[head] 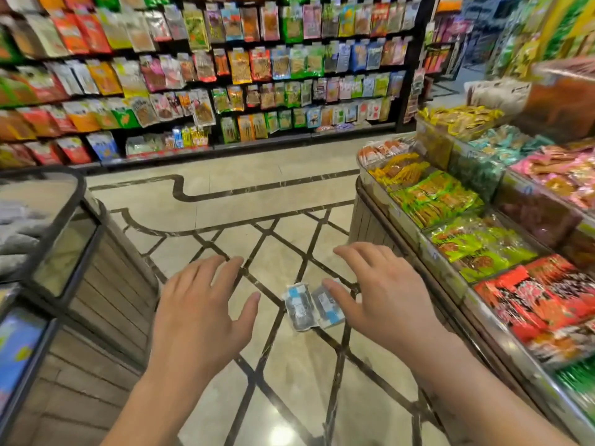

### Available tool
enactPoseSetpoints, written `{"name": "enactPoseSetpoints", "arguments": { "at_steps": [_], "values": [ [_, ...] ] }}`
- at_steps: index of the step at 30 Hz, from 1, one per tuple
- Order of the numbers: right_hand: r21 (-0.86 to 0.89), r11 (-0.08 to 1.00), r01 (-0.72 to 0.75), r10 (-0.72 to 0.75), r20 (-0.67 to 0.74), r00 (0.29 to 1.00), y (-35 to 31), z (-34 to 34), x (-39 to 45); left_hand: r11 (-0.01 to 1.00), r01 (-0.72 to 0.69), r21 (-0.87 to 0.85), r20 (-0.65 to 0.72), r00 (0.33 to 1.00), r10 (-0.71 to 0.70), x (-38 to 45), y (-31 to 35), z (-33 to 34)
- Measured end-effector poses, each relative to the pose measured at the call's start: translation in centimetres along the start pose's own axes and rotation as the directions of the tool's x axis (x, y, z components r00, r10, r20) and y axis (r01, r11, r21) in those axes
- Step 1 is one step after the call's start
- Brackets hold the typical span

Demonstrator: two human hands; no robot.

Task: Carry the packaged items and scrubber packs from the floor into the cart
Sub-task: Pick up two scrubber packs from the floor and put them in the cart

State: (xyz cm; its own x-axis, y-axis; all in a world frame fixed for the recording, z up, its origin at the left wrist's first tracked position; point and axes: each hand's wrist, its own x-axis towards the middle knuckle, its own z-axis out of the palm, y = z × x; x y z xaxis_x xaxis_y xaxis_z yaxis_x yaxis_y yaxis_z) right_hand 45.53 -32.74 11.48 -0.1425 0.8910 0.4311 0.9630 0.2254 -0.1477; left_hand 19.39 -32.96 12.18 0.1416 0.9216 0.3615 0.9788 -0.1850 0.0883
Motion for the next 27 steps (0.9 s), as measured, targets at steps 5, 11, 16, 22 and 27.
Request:
{"name": "enactPoseSetpoints", "arguments": {
  "at_steps": [5,11,16,22,27],
  "values": [
    [-0.05,0.998,-0.027,0.027,0.001,1.0,3.0,3.6,5.9,0.999,-0.046,-0.022,-0.058,0.997,0.045,7.4,-1.9,4.1],
    [-0.165,0.979,-0.117,0.126,0.048,0.991,5.6,6.5,13.2,0.99,-0.125,-0.064,-0.022,0.992,0.124,17.5,-4.1,9.4],
    [-0.219,0.962,-0.165,0.182,0.059,0.982,7.8,8.8,18.6,0.979,-0.195,-0.053,0.021,0.98,0.196,25.3,-4.5,13.3],
    [-0.225,0.949,-0.221,0.248,0.096,0.964,10.9,11.9,23.4,0.972,-0.213,-0.096,0.071,0.973,0.221,31.5,-3.4,17.5],
    [-0.174,0.948,-0.268,0.295,0.155,0.943,14.3,15.0,27.2,0.971,-0.213,-0.11,0.063,0.973,0.221,35.7,-1.7,21.0]
  ]
}}
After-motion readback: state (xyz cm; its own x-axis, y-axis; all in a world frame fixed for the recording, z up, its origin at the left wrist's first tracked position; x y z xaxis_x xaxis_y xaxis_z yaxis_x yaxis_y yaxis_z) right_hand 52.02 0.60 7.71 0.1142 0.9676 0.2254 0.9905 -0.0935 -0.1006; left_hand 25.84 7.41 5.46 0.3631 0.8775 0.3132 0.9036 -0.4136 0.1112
